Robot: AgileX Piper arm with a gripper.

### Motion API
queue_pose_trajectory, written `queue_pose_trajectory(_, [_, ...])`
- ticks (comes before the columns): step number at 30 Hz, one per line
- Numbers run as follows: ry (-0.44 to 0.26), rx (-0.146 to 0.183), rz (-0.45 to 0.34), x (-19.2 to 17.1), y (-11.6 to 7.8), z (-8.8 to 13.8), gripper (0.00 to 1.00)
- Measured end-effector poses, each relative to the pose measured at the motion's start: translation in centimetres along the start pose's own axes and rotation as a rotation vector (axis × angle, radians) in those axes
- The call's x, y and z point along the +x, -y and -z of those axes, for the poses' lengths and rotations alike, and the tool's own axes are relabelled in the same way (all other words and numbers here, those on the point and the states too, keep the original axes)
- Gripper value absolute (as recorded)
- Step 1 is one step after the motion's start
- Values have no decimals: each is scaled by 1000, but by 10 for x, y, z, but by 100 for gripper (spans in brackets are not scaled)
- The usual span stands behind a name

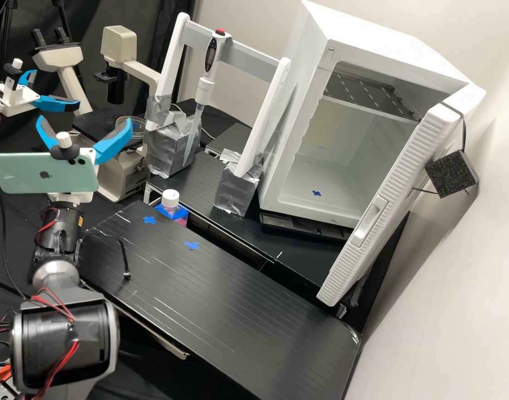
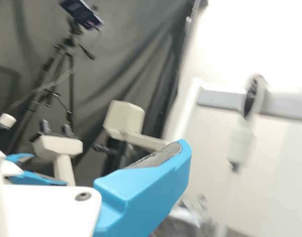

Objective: Move the petri dish to the bench

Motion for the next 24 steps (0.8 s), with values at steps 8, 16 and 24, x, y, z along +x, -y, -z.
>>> queue_pose_trajectory(8, [-55, -33, 71, 32, 3, 26, 100])
queue_pose_trajectory(16, [-43, -17, 177, 86, 17, 41, 100])
queue_pose_trajectory(24, [42, 10, 236, 134, 32, 27, 100])
